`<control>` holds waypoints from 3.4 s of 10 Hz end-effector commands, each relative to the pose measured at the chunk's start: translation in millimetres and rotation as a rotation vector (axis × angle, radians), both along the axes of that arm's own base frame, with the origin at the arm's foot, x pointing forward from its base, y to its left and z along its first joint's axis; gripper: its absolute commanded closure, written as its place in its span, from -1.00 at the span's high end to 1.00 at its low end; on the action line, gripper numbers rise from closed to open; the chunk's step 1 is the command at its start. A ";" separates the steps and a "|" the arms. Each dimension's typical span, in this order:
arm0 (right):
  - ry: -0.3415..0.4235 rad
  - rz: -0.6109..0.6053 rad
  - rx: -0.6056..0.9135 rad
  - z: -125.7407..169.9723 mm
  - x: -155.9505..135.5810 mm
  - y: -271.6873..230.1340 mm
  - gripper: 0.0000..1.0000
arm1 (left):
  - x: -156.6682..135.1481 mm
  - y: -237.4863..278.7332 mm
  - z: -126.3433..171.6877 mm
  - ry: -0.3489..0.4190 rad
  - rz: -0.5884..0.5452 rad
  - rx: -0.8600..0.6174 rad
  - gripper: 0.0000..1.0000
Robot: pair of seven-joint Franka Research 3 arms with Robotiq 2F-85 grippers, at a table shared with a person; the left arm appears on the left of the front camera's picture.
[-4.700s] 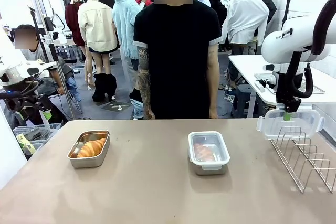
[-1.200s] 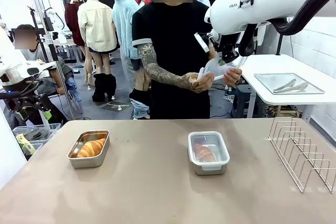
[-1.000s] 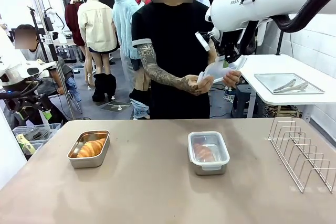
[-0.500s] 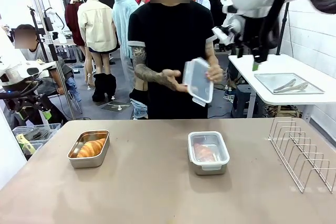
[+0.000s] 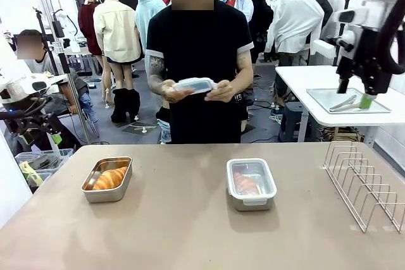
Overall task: Place the bread in airtight containers.
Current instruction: Release when the human grabs the Airtight Container lid.
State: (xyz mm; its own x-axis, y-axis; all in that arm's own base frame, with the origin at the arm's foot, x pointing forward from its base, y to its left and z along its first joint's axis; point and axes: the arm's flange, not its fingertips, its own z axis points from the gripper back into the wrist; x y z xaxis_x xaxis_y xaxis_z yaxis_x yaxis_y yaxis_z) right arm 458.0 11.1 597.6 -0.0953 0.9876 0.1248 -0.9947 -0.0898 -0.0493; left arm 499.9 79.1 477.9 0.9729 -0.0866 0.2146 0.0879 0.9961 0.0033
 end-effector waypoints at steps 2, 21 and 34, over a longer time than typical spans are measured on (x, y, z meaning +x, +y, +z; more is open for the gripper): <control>0.131 -0.005 0.171 -29.3 13.4 -34.6 1.00 | -0.4 -0.5 0.1 -0.010 0.019 0.023 1.00; 0.078 -0.026 0.113 -25.1 6.2 -33.8 1.00 | -0.4 -0.5 0.1 -0.010 0.019 0.023 1.00; 0.078 -0.026 0.113 -25.1 6.2 -33.8 1.00 | -0.4 -0.5 0.1 -0.010 0.019 0.023 1.00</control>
